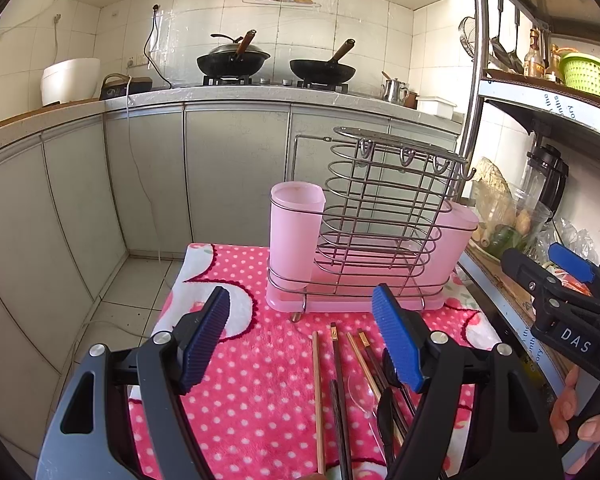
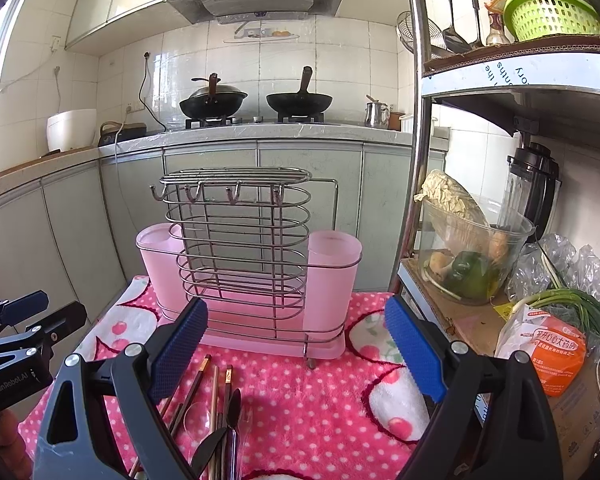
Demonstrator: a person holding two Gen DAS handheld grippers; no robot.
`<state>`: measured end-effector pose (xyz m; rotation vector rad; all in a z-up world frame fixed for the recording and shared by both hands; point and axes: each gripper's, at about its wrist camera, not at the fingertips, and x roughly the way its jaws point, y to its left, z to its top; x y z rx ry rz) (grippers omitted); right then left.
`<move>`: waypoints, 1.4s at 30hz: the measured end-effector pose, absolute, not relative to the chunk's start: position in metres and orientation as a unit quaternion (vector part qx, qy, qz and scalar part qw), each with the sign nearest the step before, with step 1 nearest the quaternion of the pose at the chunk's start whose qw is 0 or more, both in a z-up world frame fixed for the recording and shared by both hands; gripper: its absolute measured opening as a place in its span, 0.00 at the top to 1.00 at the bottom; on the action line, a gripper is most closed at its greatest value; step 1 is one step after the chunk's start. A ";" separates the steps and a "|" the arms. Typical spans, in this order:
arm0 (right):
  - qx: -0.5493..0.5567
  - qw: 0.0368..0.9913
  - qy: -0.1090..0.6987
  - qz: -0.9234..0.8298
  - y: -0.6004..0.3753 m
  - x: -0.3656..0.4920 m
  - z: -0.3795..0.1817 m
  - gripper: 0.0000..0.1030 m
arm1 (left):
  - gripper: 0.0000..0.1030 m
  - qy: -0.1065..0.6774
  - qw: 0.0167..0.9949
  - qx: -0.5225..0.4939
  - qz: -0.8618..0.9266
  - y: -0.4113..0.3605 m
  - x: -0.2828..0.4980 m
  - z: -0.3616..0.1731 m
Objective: Organize utensils
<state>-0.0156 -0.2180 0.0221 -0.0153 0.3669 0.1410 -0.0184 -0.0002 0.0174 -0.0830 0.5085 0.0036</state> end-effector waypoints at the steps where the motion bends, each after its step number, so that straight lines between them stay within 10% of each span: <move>1: -0.008 0.981 0.182 0.070 -0.218 -0.016 0.022 0.14 | 0.28 0.251 0.967 -0.041 0.002 0.000 -0.019 0.018; 42: -0.007 0.962 0.257 0.093 -0.221 0.002 -0.003 0.16 | 0.28 0.312 0.949 -0.043 -0.024 0.019 -0.004 -0.008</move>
